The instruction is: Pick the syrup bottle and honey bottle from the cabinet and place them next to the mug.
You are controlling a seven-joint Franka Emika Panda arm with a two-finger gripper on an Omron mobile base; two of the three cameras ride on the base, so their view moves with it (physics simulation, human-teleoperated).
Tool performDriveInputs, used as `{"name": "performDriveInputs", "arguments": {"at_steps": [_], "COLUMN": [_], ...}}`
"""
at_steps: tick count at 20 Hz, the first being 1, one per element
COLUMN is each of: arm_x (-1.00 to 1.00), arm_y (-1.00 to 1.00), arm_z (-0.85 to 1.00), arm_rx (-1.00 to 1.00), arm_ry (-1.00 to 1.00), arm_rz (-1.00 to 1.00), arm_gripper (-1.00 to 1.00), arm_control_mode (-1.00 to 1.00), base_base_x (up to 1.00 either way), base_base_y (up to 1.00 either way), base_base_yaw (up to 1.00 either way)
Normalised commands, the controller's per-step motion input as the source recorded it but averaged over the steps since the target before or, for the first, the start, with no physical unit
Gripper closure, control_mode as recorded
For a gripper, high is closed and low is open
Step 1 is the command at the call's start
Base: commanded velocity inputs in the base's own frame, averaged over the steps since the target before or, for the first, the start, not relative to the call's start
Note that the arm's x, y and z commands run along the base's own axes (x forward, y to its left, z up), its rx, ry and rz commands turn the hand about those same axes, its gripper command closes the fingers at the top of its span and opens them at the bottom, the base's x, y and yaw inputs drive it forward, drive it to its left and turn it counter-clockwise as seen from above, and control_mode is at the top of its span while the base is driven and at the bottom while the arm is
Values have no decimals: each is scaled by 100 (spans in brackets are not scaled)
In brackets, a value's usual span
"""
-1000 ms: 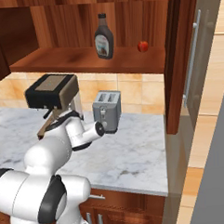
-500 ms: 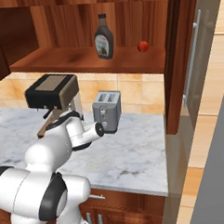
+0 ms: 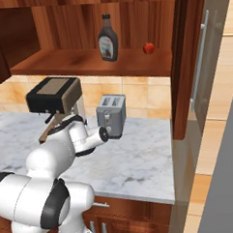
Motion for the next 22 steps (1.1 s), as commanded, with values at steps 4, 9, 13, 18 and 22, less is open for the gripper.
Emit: {"name": "performDriveInputs", "arguments": {"at_steps": [4,9,13,18,22], "arm_x": [0,0,0,0,0], "arm_y": [0,0,0,0,0], "arm_z": [0,0,0,0,0], "arm_rx": [0,0,0,0,0], "arm_ry": [3,4,3,1,0], "arm_rz": [-1,-1,-2,-2,0], "arm_gripper": [100,100,100,100,-100], "arm_control_mode": [-100,-100,-100,-100,-100], "base_base_x": [0,0,0,0,0], "base_base_y": [0,0,0,0,0], "base_base_yaw": [0,0,0,0,0]}}
